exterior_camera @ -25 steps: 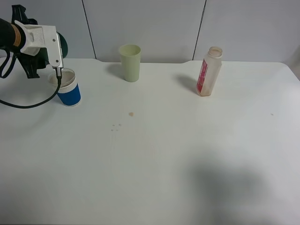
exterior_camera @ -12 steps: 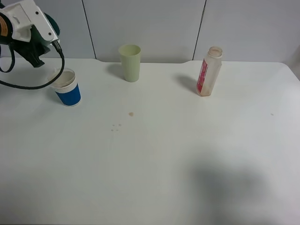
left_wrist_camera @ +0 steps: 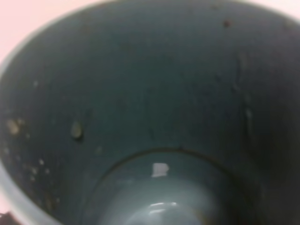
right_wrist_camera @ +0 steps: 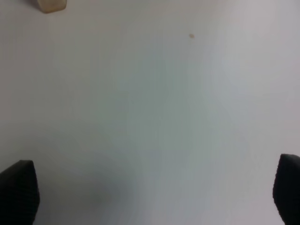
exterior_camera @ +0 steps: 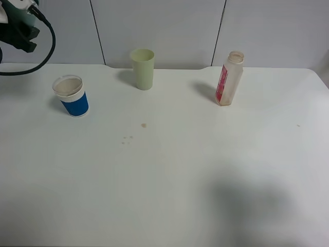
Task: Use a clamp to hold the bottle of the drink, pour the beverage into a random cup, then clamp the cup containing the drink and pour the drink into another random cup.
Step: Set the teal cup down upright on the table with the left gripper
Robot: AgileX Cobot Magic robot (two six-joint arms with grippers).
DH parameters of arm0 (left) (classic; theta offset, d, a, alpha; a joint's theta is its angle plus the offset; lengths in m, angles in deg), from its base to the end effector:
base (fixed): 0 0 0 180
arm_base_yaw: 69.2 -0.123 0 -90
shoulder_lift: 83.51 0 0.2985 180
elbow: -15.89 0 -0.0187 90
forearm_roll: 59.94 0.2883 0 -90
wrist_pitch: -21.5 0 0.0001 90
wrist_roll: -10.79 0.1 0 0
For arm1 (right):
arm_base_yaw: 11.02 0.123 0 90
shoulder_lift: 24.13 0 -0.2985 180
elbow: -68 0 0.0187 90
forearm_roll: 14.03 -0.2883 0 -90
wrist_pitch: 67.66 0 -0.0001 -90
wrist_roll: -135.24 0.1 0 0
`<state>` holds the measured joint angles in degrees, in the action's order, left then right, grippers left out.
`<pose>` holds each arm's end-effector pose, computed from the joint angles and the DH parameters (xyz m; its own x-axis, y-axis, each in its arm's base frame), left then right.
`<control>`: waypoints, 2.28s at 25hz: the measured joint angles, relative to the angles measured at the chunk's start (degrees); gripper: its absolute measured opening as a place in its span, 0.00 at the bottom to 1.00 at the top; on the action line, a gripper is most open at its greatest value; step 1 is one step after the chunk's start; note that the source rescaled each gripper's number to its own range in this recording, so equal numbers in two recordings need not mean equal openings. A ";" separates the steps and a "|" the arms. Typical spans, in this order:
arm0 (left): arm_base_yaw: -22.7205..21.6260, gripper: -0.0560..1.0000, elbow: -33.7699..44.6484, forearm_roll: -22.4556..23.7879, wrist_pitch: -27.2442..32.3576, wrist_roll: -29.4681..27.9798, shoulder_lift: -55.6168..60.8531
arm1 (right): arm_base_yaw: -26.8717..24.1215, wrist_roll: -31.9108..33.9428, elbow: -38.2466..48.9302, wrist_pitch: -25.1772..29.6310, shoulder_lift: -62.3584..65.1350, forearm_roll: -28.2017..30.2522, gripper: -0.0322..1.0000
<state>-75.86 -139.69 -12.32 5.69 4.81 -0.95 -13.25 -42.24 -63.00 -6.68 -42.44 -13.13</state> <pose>0.3845 0.0247 0.2474 -0.2238 0.6149 -0.7562 0.2874 0.7830 0.5516 0.0537 -0.0035 0.2832 -0.6169 0.0604 -0.7847 0.0722 0.9972 0.0200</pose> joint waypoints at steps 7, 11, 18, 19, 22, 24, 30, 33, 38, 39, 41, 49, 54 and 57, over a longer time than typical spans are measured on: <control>-2.43 0.05 7.71 -5.53 -6.58 0.30 3.46 | 0.00 0.00 0.00 0.00 0.00 0.00 1.00; -3.16 0.05 11.14 -8.25 -9.52 1.76 5.79 | 0.00 0.00 0.00 0.00 0.00 0.00 1.00; -3.16 0.05 15.07 -14.07 -13.40 5.98 7.31 | 0.00 0.00 0.00 0.00 0.00 0.00 1.00; -3.16 0.05 15.70 -15.09 -14.12 7.04 7.31 | 0.00 0.00 0.00 0.00 0.00 0.00 1.00; -3.16 0.05 18.06 -18.74 -16.73 11.53 7.35 | 0.00 0.00 0.00 0.00 0.00 0.00 1.00; -3.16 0.05 19.86 -21.72 -18.84 14.64 7.38 | 0.00 0.00 0.00 0.00 0.00 0.00 1.00; -5.78 0.05 24.22 -29.10 -26.88 21.80 7.26 | 0.00 0.00 0.00 0.00 0.00 0.00 1.00; -9.53 0.05 26.19 -30.13 -30.76 21.68 6.91 | 0.00 0.00 0.00 0.00 0.00 0.00 1.00; -12.40 0.05 27.70 -30.30 -33.40 18.94 5.76 | 0.00 0.00 0.00 0.00 0.00 -0.02 1.00; -12.79 0.05 27.99 -30.45 -34.04 18.05 5.30 | 0.00 0.00 0.00 0.00 0.00 -0.02 1.00; -13.01 0.05 28.26 -30.50 -34.81 15.84 4.49 | 0.00 0.00 0.00 0.00 0.00 -0.02 1.00; -13.06 0.05 30.55 -30.25 -37.86 8.78 2.10 | 0.00 0.00 0.00 0.00 0.00 -0.02 1.00; -13.06 0.05 33.95 -31.64 -43.63 8.74 -1.41 | 0.00 0.00 0.00 0.00 0.00 -0.02 1.00; -13.06 0.05 34.38 -31.31 -46.34 8.74 -4.92 | 0.00 0.00 0.00 0.00 0.00 -0.02 1.00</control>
<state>-88.93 -105.31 -43.63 -40.65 13.55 -5.87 -13.25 -42.24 -63.00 -6.68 -42.44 -13.15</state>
